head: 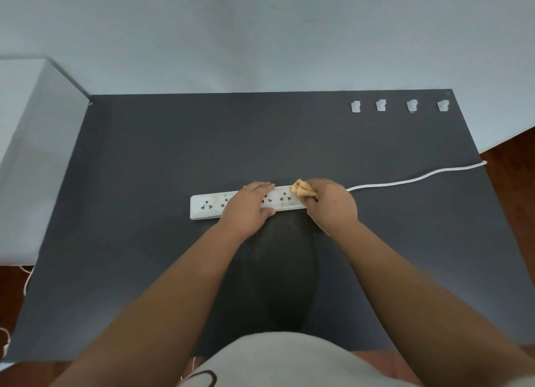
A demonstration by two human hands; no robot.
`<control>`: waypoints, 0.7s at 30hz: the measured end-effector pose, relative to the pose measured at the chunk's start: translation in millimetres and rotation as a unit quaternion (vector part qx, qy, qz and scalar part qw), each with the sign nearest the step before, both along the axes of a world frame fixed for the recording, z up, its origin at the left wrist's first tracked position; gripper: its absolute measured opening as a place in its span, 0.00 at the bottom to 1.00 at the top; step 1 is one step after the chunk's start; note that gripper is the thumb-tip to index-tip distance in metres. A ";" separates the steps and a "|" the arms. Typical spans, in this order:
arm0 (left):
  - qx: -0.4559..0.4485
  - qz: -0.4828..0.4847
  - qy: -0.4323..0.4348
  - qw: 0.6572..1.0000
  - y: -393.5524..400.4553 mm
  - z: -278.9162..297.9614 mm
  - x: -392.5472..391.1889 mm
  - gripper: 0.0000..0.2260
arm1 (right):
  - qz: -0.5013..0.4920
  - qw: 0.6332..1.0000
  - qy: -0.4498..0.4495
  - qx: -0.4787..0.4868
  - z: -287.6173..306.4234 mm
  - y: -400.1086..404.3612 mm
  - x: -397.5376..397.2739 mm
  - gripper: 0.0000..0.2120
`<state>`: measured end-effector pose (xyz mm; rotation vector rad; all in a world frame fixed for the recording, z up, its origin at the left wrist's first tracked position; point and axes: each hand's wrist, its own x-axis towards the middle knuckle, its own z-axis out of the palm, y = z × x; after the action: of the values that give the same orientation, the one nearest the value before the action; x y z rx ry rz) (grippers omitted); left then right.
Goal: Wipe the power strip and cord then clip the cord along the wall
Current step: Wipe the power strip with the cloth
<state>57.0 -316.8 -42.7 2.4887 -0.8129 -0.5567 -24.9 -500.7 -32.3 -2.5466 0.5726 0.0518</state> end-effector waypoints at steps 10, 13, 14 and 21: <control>0.006 -0.001 0.004 1.000 -0.1 1.0 0.5 0.27 | 0.006 0.998 0.065 -0.017 14.4 -6.3 3.2 0.07; 0.007 0.003 0.003 1.000 -1.4 3.4 0.5 0.27 | 0.026 0.998 0.050 -0.022 16.5 12.0 0.3 0.07; 0.007 0.002 0.003 1.000 -1.5 4.7 0.5 0.26 | 0.058 0.996 0.059 -0.012 17.9 26.5 2.3 0.07; 0.028 -0.018 0.016 0.999 2.6 7.9 6.0 0.28 | 0.042 0.995 0.073 -0.043 21.8 5.3 -15.3 0.04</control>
<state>63.0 -314.2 -34.8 2.5133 -0.8437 -0.6377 -40.1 -495.4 -10.5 -2.6663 0.5336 0.2509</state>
